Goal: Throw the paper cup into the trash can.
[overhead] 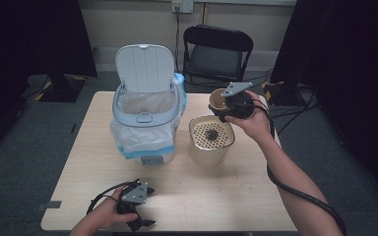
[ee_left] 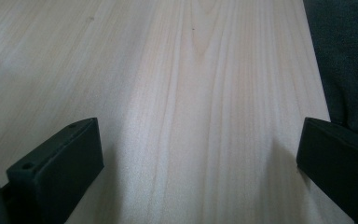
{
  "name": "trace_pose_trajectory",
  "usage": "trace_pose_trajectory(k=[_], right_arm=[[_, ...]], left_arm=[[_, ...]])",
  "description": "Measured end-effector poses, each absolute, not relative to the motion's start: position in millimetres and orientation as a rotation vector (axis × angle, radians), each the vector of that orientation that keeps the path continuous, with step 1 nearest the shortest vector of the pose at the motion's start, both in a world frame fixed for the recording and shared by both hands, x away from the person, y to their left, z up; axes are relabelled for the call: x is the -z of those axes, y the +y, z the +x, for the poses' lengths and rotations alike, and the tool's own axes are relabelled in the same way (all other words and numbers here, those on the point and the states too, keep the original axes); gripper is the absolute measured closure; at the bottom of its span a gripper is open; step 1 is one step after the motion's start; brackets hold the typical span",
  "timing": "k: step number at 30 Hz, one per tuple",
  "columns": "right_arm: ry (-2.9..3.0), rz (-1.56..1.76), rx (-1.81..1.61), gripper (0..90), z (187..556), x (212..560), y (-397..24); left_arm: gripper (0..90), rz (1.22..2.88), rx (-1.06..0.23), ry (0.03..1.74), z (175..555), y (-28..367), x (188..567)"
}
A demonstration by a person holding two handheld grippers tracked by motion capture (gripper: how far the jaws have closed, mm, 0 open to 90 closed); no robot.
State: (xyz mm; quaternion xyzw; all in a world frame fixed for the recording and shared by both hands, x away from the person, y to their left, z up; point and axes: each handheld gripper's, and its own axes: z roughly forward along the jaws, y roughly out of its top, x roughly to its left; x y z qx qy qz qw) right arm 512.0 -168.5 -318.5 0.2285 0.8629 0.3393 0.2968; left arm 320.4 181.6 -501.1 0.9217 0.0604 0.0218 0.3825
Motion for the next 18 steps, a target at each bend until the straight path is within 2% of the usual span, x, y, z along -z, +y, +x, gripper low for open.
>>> trace_pose_trajectory(k=[18], right_arm=[[2.324,0.644,-0.976,27.6,518.9,301.8,-153.3]], left_arm=[[0.0,2.349,-0.053,0.155,320.3,181.5,501.4]])
